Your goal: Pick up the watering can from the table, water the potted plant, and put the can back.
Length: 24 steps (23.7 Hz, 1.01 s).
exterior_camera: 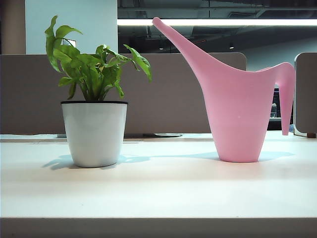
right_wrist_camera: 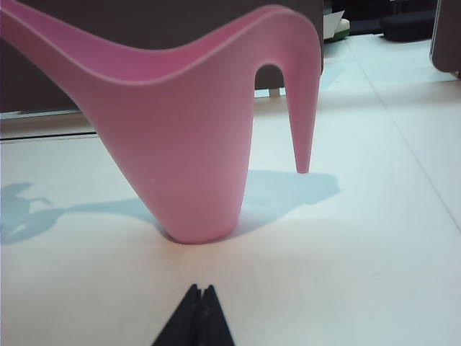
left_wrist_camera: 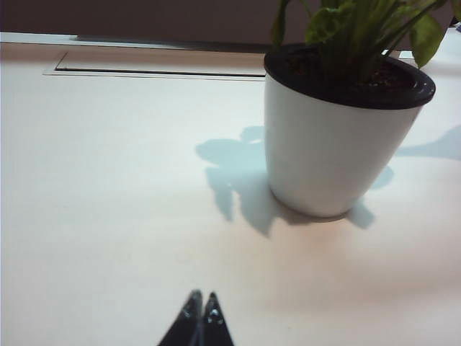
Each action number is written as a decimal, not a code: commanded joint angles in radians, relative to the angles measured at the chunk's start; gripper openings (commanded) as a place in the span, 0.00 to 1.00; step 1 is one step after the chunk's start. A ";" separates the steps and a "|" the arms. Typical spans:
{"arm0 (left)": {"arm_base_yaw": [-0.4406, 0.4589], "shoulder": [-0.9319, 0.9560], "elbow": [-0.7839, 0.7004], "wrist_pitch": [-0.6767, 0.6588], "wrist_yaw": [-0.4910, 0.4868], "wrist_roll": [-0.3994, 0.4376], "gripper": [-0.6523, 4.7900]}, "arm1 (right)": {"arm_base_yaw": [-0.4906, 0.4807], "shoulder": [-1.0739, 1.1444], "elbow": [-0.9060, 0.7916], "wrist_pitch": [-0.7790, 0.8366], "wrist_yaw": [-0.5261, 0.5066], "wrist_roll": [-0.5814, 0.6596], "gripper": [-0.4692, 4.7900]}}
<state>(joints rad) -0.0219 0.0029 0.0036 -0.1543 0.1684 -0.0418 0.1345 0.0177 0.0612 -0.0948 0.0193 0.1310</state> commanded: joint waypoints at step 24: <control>0.002 0.000 0.004 -0.013 0.012 0.001 0.11 | 0.000 -0.019 -0.060 0.068 0.102 -0.106 0.09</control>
